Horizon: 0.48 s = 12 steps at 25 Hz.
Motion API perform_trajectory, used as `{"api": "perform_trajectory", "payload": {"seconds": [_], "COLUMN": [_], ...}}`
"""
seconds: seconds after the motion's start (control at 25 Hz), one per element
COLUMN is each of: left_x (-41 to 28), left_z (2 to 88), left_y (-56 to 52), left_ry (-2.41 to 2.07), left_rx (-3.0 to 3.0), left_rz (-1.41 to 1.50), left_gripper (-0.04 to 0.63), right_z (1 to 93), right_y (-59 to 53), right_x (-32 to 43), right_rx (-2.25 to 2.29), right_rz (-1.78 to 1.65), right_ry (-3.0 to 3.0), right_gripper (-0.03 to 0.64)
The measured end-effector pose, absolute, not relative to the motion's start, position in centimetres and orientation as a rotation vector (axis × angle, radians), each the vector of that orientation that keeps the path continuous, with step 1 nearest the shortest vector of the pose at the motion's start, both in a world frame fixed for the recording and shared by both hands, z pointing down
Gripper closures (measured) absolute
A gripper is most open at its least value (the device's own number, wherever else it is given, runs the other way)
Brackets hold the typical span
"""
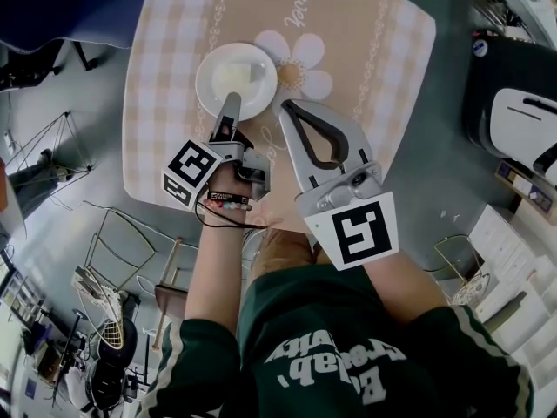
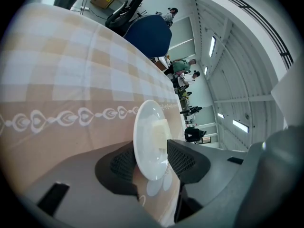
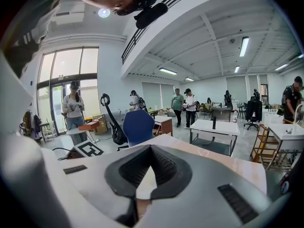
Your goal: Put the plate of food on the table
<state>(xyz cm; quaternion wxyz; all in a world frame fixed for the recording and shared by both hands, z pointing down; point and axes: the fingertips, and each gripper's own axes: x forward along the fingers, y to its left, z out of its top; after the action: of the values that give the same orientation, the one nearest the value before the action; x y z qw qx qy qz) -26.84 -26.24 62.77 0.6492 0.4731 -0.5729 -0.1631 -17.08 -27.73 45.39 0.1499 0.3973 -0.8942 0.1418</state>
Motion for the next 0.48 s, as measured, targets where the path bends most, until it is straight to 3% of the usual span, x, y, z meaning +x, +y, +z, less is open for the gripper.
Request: {"api": "perform_trajectory", "payload": {"seconds": [0.48], "left_x": [-27.4], "left_z": [63.1], "left_y": [-24.6], "left_ry": [-1.315], "left_rx": [1.068], "left_rz": [-0.375], "left_gripper": [0.410], "right_z": [45.4], "right_y": [-26.1], "right_x": [-17.7], "right_rx": [1.111], "right_rz": [0.381], "right_ry": [-2.571], "right_gripper": [0.603]}}
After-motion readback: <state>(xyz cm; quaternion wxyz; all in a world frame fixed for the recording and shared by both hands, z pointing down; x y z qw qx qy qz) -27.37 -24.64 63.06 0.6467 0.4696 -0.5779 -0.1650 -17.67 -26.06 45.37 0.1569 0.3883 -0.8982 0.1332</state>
